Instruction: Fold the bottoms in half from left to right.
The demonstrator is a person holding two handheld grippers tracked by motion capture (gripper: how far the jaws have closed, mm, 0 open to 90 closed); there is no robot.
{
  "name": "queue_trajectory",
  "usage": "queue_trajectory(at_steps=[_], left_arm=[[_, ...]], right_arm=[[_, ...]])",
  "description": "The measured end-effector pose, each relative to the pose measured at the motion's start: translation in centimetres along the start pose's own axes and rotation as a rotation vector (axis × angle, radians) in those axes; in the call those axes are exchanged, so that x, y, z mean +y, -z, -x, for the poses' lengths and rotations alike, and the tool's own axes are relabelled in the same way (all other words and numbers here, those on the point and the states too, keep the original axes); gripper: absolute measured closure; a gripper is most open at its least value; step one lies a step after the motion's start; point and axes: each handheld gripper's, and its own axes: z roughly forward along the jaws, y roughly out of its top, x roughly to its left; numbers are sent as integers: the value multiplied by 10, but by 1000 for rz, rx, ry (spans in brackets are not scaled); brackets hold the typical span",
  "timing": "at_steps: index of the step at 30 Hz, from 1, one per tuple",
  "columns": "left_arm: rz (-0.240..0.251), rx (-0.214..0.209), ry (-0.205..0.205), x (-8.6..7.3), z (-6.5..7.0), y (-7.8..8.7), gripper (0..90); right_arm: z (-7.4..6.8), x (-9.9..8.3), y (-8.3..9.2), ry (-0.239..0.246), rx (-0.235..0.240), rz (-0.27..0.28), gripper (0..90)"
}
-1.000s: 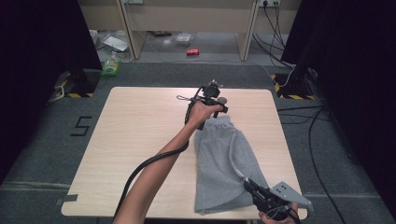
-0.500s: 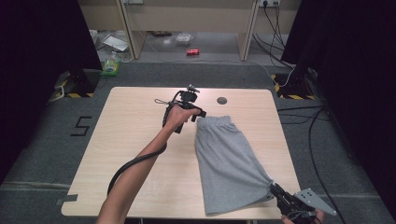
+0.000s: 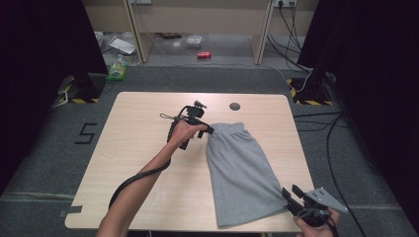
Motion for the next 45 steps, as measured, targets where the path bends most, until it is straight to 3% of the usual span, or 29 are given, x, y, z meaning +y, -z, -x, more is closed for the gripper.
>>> queue_trajectory(at_steps=[4,7,11,13,16,20,22,25,30,33,38,45], left_arm=[[-6,-6,-4,-7,2,-5,410],[-13,-9,-9,-12,6,-13,407],[-21,37,-44,-17,12,-23,397],[-14,35,-44,-17,14,-25,401],[-14,44,-55,-17,16,-27,402],[2,47,-53,-18,15,-25,400],[6,48,-56,-19,14,-23,398],[10,55,-62,-20,13,-20,395],[6,51,-60,-21,12,-22,406],[-5,78,-89,-22,16,-29,432],[0,132,-136,-21,18,-35,472],[4,181,-190,-15,24,-39,569]], right_arm=[[0,4,-17,88,-31,-75,611],[3,-4,-18,116,-49,-130,634],[10,-17,-13,133,-99,-189,677],[14,-22,-13,153,-125,-212,682],[16,-25,-12,116,-119,-204,648],[9,-14,-7,111,-130,-129,577],[-1,-8,-5,129,-98,-98,554],[-21,-3,-8,159,-11,-76,519],[-53,2,-17,192,115,-80,485],[-74,2,-24,221,177,-98,474],[-100,-2,-32,242,268,-125,462],[-127,-10,-40,290,340,-172,440]])
